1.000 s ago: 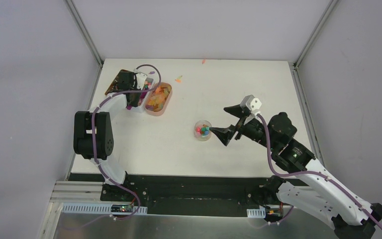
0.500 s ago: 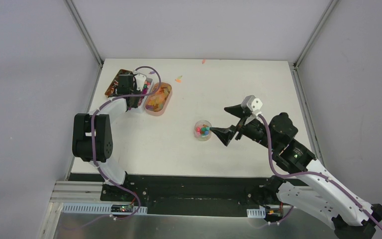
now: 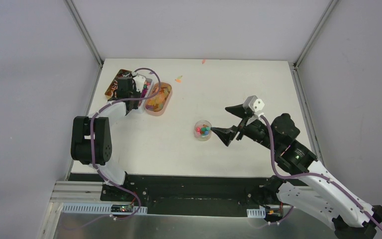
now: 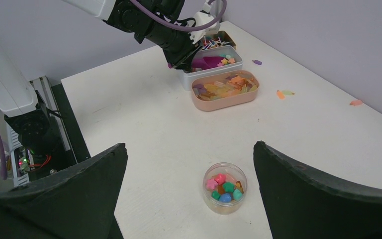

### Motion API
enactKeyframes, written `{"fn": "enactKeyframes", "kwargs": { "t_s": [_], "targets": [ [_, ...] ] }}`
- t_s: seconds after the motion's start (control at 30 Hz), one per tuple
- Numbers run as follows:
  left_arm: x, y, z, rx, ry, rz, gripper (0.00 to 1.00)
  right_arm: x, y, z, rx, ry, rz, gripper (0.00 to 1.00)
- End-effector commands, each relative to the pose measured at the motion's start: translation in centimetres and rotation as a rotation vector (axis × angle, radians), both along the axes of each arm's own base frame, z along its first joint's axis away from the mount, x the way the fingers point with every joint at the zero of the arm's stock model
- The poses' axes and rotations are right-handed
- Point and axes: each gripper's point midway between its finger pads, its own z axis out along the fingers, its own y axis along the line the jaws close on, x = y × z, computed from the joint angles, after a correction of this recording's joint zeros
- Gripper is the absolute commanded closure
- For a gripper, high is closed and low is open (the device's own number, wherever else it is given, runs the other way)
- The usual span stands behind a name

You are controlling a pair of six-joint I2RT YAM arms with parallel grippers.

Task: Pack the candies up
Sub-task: Scoop the fake candies from the storage box.

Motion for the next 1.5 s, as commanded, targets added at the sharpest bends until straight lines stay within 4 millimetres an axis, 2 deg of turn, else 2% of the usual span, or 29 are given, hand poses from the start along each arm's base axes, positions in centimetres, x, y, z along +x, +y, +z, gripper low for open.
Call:
{"fn": "enactKeyframes", "kwargs": {
  "t_s": [0.0,0.47,0.97,1.47],
  "targets": [
    [0.8,-0.7,2.5,-0.046,-0.097,-0.014,1.0,-0.1,-0.3,1.7,0.035,-0.034,-0.012,0.0],
    [1.0,-0.9,3.7,-0.048,-0.167,-0.025,1.0,-0.1,-0.3,1.6,0.034,-0.033,-0.012,0.0],
    [1.0,-0.8,3.7,-0.049,-0.178,-0.021,1.0,0.0,-0.4,1.3,0.024,-0.035,-0.018,0.0],
    [0.7,-0.9,4.6,-0.055,-0.199,-0.018,1.0,0.0,-0.3,0.9,0.017,-0.025,-0.013,0.0]
  ]
}}
